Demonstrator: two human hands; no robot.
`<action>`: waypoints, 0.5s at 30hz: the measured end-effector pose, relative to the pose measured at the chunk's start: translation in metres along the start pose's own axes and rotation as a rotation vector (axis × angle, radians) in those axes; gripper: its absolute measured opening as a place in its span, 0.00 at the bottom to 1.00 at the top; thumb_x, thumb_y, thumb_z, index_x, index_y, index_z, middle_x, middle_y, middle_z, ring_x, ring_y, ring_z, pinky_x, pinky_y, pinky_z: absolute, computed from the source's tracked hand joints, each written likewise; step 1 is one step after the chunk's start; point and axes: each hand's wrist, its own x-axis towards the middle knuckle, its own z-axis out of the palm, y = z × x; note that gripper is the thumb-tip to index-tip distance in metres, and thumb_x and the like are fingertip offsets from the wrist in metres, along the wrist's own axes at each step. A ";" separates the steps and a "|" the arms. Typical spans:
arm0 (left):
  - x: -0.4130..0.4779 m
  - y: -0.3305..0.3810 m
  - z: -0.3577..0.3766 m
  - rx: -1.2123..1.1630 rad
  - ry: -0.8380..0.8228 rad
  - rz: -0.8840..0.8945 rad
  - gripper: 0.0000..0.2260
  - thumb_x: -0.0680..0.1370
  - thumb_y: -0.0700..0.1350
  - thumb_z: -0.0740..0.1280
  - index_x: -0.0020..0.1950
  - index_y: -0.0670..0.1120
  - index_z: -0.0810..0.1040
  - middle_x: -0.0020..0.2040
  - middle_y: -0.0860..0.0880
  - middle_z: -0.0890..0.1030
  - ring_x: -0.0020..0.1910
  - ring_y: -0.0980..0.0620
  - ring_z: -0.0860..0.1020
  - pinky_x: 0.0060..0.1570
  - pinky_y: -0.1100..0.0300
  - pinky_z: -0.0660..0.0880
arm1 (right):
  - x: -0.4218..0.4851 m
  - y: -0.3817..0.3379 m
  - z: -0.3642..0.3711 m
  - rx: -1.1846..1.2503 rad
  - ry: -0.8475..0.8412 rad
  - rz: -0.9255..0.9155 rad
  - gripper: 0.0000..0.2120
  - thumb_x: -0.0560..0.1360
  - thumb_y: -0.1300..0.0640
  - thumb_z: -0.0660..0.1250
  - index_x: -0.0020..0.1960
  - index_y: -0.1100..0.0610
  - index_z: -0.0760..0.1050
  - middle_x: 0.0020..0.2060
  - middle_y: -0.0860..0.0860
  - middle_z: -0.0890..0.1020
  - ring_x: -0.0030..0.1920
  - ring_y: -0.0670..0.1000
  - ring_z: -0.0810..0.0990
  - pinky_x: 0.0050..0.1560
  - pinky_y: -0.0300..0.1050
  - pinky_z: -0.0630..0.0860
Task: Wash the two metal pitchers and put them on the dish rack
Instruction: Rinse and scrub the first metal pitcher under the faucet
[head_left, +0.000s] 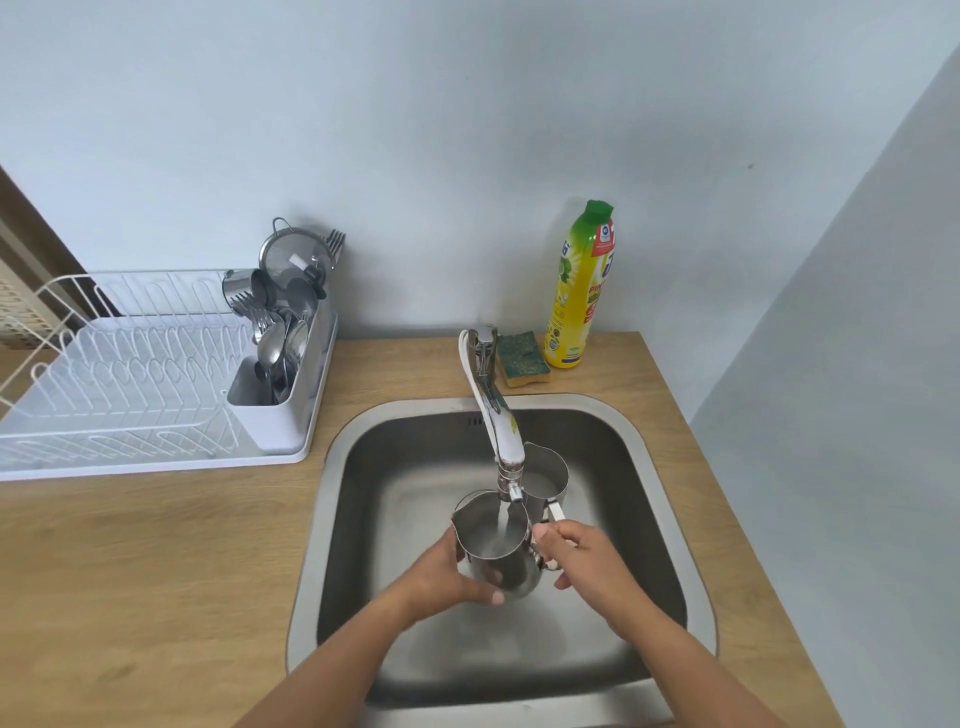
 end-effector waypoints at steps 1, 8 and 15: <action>0.002 -0.003 0.006 -0.014 0.011 0.003 0.38 0.63 0.35 0.80 0.69 0.49 0.68 0.59 0.51 0.82 0.58 0.57 0.80 0.59 0.63 0.75 | 0.000 0.001 -0.002 -0.014 0.009 0.003 0.11 0.78 0.53 0.66 0.45 0.59 0.82 0.39 0.51 0.82 0.39 0.49 0.77 0.37 0.42 0.76; 0.007 0.007 0.015 -0.036 0.216 0.088 0.39 0.60 0.47 0.83 0.67 0.57 0.68 0.62 0.58 0.78 0.62 0.59 0.75 0.58 0.67 0.70 | 0.012 0.008 -0.011 0.067 0.110 -0.034 0.12 0.80 0.55 0.64 0.43 0.62 0.79 0.39 0.53 0.81 0.41 0.50 0.78 0.38 0.48 0.81; -0.006 0.002 0.020 0.008 0.162 0.035 0.38 0.65 0.49 0.81 0.67 0.61 0.64 0.61 0.58 0.76 0.61 0.56 0.74 0.62 0.60 0.71 | 0.015 0.025 -0.007 0.001 0.040 0.078 0.10 0.81 0.53 0.61 0.49 0.58 0.78 0.47 0.53 0.85 0.41 0.53 0.81 0.31 0.43 0.78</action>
